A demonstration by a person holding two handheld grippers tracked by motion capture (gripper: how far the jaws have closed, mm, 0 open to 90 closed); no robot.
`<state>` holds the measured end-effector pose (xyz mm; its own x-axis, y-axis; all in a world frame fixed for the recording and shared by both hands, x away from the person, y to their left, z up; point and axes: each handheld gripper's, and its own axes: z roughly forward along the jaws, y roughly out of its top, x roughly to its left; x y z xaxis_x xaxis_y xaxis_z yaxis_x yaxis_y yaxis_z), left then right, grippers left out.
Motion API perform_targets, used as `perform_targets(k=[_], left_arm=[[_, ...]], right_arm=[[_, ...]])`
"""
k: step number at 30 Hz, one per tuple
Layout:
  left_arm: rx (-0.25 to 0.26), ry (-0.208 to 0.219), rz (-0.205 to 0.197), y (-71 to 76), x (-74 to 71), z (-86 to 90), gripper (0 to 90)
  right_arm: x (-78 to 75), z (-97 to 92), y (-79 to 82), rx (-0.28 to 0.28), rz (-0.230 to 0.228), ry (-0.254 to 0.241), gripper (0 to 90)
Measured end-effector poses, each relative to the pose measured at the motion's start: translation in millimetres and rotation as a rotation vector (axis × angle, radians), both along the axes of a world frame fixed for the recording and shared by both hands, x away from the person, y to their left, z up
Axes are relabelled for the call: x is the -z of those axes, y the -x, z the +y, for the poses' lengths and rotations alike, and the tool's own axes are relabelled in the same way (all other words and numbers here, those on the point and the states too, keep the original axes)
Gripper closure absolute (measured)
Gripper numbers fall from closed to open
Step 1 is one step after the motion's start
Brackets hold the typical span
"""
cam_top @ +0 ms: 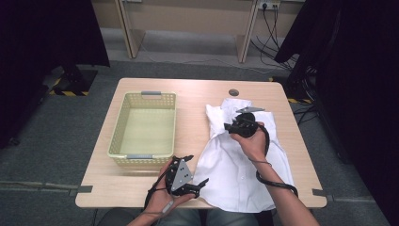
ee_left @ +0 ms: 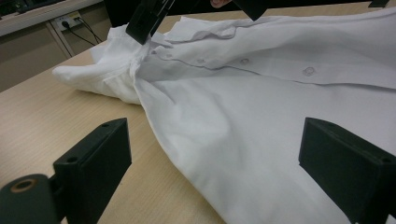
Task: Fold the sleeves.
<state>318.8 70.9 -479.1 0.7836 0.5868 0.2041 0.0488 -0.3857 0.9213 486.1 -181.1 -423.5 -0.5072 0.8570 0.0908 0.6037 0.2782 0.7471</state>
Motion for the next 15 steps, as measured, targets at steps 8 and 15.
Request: perform_targets(k=[8, 15], left_arm=[[0.0, 0.0, 0.001, -0.1, 0.0, 0.0, 8.6], [-0.001, -0.001, 0.0, -0.1, 0.0, -0.3, 8.6]], right_arm=[[4.5, 0.8, -1.5, -0.019, 0.061, 0.038, 52.4], [6.4, -2.0, -2.8, -0.009, 0.069, 0.055, 47.4]])
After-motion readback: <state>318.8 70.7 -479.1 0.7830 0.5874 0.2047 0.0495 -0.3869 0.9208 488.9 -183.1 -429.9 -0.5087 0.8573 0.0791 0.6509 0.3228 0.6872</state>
